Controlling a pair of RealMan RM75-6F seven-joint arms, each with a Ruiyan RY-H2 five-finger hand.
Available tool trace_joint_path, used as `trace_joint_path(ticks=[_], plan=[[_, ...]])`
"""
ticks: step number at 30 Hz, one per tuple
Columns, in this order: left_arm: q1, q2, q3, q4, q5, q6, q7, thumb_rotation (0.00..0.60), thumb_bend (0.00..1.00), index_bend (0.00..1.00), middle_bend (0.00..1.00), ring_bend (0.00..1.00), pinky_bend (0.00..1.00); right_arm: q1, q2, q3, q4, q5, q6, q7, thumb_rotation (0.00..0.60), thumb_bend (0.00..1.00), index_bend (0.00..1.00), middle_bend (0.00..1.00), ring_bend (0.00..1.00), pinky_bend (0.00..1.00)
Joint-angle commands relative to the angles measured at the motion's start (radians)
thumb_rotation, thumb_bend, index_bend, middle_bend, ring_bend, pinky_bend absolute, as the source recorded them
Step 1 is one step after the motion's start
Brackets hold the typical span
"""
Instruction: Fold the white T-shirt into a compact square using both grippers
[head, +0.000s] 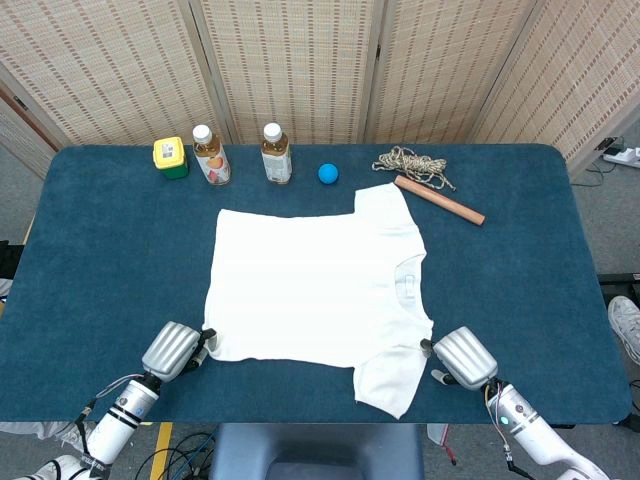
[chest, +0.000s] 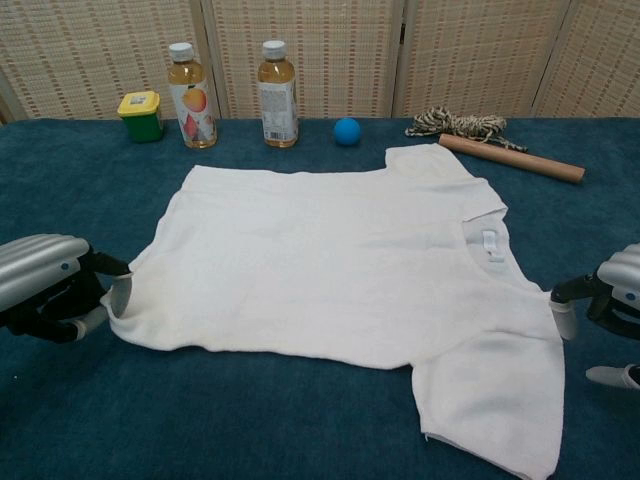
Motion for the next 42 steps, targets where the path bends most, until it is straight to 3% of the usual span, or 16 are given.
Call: trace_joint_path(ticks=[1,17,25,33,42], plan=[[0.0,0.0,0.0,0.0,-0.001,-0.001,-0.001,0.6,0.58,0.58,0.95,0.86,1.0,0.011,-0.016,-0.003,0.023,0.008,-0.01,0.007,0.6,0.2,0.52,0.93,0.98,1.0],[-0.001,-0.006,-0.004,0.006,-0.01,-0.013,-0.001,0.6,0.58,0.57,0.95,0.86,1.0,0.048,-0.064,-0.026,0.077,0.025,-0.039,0.013,0.6,0.22,0.52,0.93,0.98,1.0],[0.0,-0.004,-0.005,0.007,-0.014,-0.016,-0.001,0.6,0.58,0.57,0.95,0.86,1.0,0.062,-0.079,-0.024,0.088,0.036,-0.035,0.018,0.6,0.31,0.52,0.93,0.98,1.0],[-0.001,-0.007,-0.005,0.009,-0.015,-0.019,-0.002,0.6,0.58,0.57,0.95,0.86,1.0,0.073,-0.093,-0.035,0.097,0.039,-0.044,0.016,0.6,0.34,0.52,0.93,0.98,1.0],[0.002,-0.008,-0.004,0.015,-0.01,-0.009,-0.017,0.6,0.58,0.57,0.95,0.86,1.0,0.073,-0.103,-0.044,0.113,0.048,-0.041,0.023,0.6,0.49,0.61,0.94,0.99,1.0]])
